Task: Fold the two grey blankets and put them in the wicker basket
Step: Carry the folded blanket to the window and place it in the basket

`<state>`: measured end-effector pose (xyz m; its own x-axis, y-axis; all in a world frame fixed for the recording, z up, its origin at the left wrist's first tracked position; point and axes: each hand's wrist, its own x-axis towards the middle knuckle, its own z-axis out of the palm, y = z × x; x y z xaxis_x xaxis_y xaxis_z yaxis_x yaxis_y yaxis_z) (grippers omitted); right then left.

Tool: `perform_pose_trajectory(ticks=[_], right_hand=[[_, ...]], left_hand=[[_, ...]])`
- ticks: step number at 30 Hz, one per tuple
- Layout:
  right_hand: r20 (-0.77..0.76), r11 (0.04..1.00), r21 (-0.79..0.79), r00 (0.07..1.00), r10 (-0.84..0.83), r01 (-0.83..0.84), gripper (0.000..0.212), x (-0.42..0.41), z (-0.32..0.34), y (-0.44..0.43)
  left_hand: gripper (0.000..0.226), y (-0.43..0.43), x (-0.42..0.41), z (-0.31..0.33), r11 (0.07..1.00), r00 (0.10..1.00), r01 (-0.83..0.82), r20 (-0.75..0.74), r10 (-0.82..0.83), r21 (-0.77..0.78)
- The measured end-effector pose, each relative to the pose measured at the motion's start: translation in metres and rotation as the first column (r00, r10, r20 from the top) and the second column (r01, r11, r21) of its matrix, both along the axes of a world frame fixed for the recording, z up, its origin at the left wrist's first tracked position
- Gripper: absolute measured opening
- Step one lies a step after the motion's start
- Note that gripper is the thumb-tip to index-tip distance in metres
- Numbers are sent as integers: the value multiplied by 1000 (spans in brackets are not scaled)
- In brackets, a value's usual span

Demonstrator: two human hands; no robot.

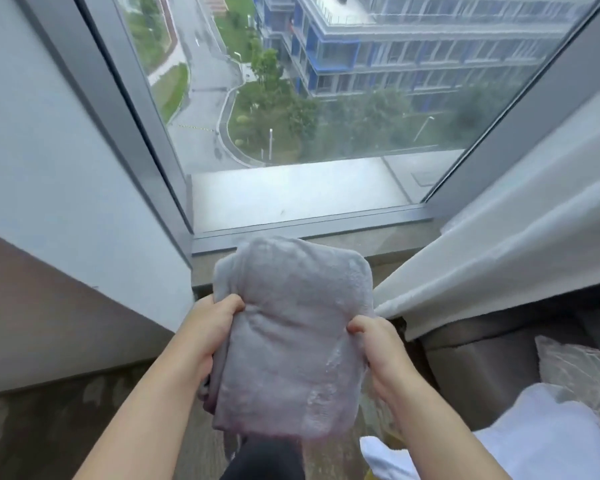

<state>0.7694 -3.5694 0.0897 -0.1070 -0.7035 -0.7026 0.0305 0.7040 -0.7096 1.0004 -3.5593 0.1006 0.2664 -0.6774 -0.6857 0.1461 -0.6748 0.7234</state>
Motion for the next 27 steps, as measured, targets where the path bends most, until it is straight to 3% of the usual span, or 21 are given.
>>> perform_pose_trajectory(ticks=[8,14,17,19,23,27], right_hand=[[-127,973,136,970,206,-189,25,-40,-101,-129],[13,930,262,964,264,-258,37,-44,-226,-183],[71,901,278,942,327,-334,52,-31,-293,-209],[63,908,267,946,319,-324,55,-21,-335,-222],[49,913,283,955,291,-293,67,-6,-408,-225],[25,891,341,950,310,-300,51,-4,-468,-218]], left_hand=[[15,-120,-30,-112,983,999,-29,-21,33,179],[20,-161,-34,-213,967,999,-52,26,47,251],[33,-176,-29,-269,964,990,-113,-59,131,241],[33,-187,-27,-310,969,979,-124,-133,155,212],[47,-186,-28,-392,974,993,-82,-67,98,209],[47,-175,-27,-463,952,991,-116,-25,129,283]])
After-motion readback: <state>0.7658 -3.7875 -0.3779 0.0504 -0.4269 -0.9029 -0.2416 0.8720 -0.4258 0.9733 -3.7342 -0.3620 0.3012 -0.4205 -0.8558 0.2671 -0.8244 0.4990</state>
